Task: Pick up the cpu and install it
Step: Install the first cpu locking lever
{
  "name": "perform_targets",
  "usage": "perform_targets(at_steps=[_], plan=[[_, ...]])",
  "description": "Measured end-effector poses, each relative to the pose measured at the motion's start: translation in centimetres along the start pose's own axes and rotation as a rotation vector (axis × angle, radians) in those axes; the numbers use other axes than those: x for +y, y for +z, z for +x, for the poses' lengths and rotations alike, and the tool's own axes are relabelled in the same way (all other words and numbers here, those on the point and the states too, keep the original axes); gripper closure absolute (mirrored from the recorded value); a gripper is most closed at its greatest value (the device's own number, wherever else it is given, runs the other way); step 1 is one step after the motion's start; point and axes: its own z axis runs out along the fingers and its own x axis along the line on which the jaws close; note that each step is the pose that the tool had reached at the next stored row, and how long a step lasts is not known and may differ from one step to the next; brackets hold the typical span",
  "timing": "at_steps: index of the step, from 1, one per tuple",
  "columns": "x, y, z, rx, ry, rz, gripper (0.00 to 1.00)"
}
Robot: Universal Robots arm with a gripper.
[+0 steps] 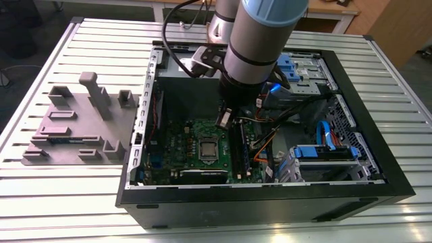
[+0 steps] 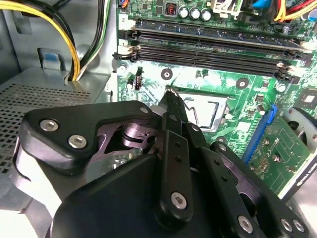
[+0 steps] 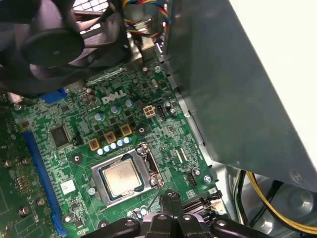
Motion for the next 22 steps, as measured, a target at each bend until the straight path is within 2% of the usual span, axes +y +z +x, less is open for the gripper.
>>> perform_targets(at_steps=[9, 15, 17, 20, 22], plan=[[-0.44, -0.04, 1.0, 0.0012, -0.011, -0.0003, 0.9], [-0.47, 0.03, 1.04, 0.0079, -0.076, -0.0017, 0.9], [-0.54, 0.04, 1.17, 0.0086, -0.086, -0.0017, 0.9], [-0.67, 0.08, 1.49, 0.0139, -0.092, -0.0001, 0.9], [-0.73, 0.24, 1.58, 0.015, -0.106, -0.0003, 0.9]])
